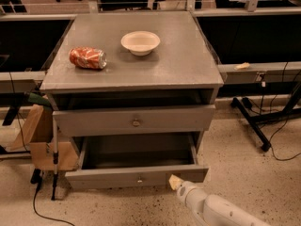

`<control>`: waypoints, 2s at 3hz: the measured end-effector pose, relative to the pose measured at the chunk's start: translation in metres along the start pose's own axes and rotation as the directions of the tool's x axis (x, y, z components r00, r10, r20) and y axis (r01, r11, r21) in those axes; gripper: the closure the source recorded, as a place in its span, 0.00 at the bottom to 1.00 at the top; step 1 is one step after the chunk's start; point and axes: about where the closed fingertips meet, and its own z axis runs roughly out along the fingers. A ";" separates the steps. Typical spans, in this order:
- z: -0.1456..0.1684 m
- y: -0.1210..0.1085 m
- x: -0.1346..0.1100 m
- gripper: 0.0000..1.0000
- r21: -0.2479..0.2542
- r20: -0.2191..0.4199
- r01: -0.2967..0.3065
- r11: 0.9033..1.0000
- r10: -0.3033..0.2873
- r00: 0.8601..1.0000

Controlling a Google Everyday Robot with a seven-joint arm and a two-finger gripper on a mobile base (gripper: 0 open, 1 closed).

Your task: Close middle drawer

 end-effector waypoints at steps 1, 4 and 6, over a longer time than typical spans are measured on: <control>0.000 0.000 0.000 1.00 0.000 0.000 0.000 1.000 0.000 1.000; 0.005 0.000 -0.006 1.00 -0.023 0.027 -0.008 1.000 0.008 1.000; 0.010 0.003 -0.010 1.00 -0.025 0.044 -0.010 1.000 0.011 0.999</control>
Offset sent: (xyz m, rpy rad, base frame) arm 0.0204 -0.0055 0.0001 0.0387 -0.0549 -0.0085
